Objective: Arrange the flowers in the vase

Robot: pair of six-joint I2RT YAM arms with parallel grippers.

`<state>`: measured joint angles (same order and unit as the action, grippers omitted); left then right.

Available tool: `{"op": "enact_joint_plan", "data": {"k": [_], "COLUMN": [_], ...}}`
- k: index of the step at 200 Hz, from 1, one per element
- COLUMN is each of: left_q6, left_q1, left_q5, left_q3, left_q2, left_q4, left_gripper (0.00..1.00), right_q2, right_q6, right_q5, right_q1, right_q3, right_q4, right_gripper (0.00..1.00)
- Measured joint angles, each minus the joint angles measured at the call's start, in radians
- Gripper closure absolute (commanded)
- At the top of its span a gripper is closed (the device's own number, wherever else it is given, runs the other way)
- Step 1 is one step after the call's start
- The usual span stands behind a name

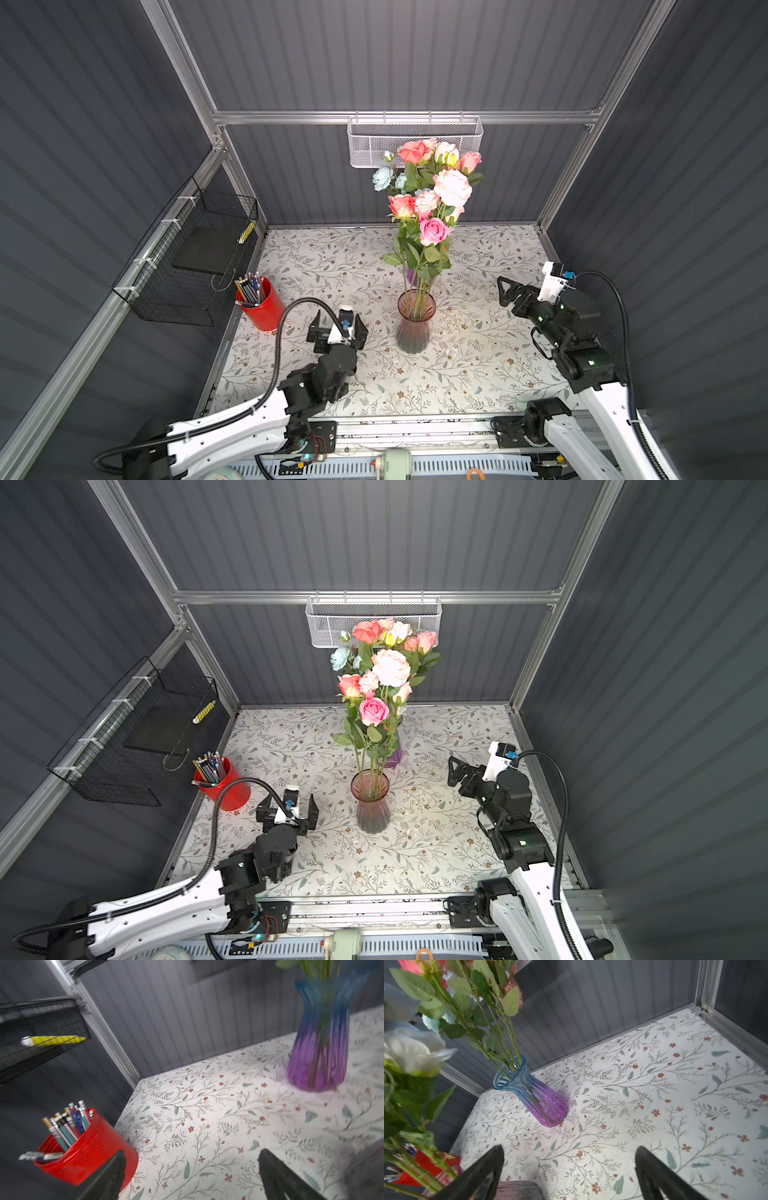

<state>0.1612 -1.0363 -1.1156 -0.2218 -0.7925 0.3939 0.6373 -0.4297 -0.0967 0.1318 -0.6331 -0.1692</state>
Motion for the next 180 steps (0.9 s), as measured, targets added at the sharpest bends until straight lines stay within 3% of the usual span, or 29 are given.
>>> {"op": "enact_joint_plan", "data": {"k": [14, 37, 58, 90, 110, 148, 180], "left_q6": [0.069, 0.041, 0.017, 0.013, 0.014, -0.036, -0.104], "left_q1": [0.143, 0.413, 0.55, 0.65, 0.691, 0.814, 0.875], "left_q5": [0.054, 0.166, 0.237, 0.314, 0.379, 0.554, 0.598], "left_q3": [0.075, 0.074, 0.073, 0.065, 0.035, -0.037, -0.099], "left_q2": [-0.081, -0.227, -0.438, -0.807, -0.949, -0.954, -0.939], "left_q4": [0.183, 0.364, 0.565, 0.869, 0.956, 0.955, 0.842], "left_gripper": [0.0, 0.0, 0.0, 0.0, 0.01, 0.0, 0.0], "right_q2": [-0.001, 0.002, 0.013, 0.023, 0.044, 0.092, 0.141], "right_q6": [0.058, 0.154, 0.238, 0.33, 0.366, 0.437, 0.477], "right_q5": [0.003, -0.004, -0.013, -0.015, -0.011, 0.01, 0.086], "right_q1": [0.0, 0.0, 0.0, 0.0, 0.0, 0.0, 0.0], "right_q3": [0.03, 0.088, 0.135, 0.2, 0.231, 0.295, 0.43], "right_q4": [0.06, 0.171, 0.237, 0.334, 0.394, 0.528, 0.763], "right_gripper": [0.01, 0.01, 0.01, 0.01, 0.01, 0.01, 0.01]}}
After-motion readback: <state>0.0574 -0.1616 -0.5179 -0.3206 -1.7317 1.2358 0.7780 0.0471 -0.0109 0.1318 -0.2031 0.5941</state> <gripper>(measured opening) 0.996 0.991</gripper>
